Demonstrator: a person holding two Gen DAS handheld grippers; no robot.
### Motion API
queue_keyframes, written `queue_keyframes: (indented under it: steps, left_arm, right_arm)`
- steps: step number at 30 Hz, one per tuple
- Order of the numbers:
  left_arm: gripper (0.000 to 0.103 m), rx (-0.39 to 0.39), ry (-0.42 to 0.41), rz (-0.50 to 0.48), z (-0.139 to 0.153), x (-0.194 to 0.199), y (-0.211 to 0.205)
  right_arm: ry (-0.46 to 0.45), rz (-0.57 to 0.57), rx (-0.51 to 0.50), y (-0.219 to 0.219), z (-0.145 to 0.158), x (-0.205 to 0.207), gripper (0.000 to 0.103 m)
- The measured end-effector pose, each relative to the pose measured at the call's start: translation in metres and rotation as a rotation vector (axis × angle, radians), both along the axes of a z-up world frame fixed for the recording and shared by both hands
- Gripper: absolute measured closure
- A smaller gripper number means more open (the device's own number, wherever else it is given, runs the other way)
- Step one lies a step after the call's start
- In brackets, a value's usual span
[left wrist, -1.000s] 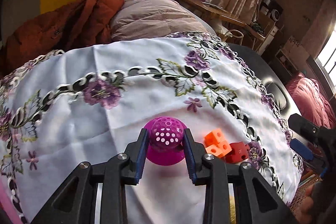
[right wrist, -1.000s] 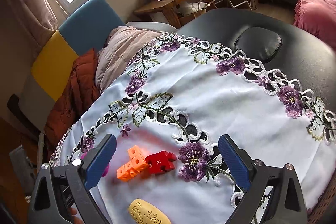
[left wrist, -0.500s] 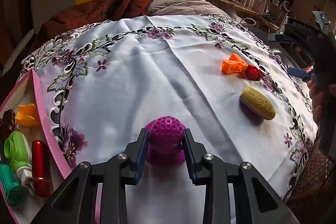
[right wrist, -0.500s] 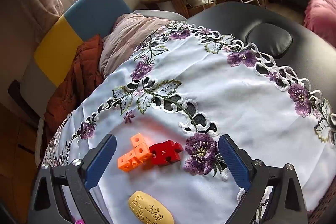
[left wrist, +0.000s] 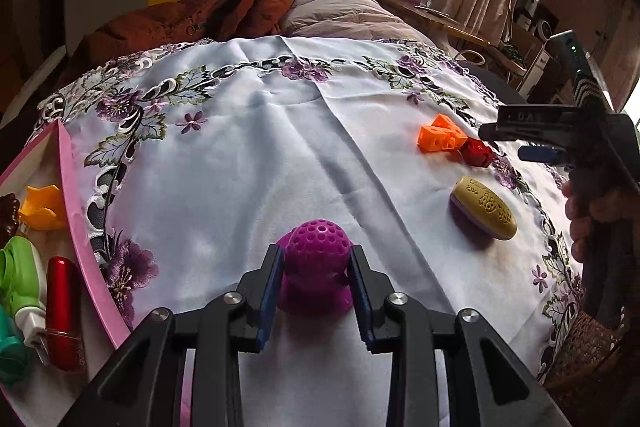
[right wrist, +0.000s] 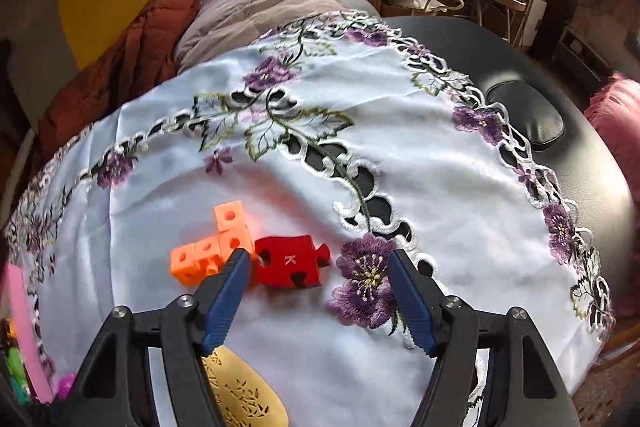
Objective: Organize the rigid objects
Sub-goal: 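Lift the magenta stand with the left gripper while the right gripper grasps the red K block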
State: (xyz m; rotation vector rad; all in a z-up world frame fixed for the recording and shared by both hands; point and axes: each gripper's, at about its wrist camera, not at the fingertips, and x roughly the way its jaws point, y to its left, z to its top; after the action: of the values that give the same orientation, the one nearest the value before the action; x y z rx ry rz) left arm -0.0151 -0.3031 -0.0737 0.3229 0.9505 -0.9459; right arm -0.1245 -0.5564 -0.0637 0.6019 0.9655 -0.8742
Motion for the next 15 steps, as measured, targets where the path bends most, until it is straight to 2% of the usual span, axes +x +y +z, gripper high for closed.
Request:
queue_keyframes:
  steps: [4,9,11,12,15]
  left_arm:
    - [0.071,-0.008,0.007,-0.001,0.000,0.001,0.002]
    - [0.070,-0.012,0.020,-0.004,-0.002,0.002,0.002]
    - [0.070,-0.011,0.021,-0.003,-0.003,0.002,0.001]
    - [0.070,-0.008,0.028,-0.001,-0.005,0.003,0.001]
    - [0.070,-0.002,0.032,0.003,-0.008,0.002,0.001]
  right_arm:
    - [0.078,0.043,-0.058,0.007,-0.006,0.011,0.030]
    - [0.124,0.045,-0.034,0.001,-0.018,0.016,0.028]
    - [0.113,0.049,-0.023,-0.002,-0.020,0.017,0.047]
    - [0.113,0.054,-0.011,-0.002,-0.021,0.017,0.064]
    - [0.141,0.057,-0.019,-0.001,-0.024,0.019,0.063]
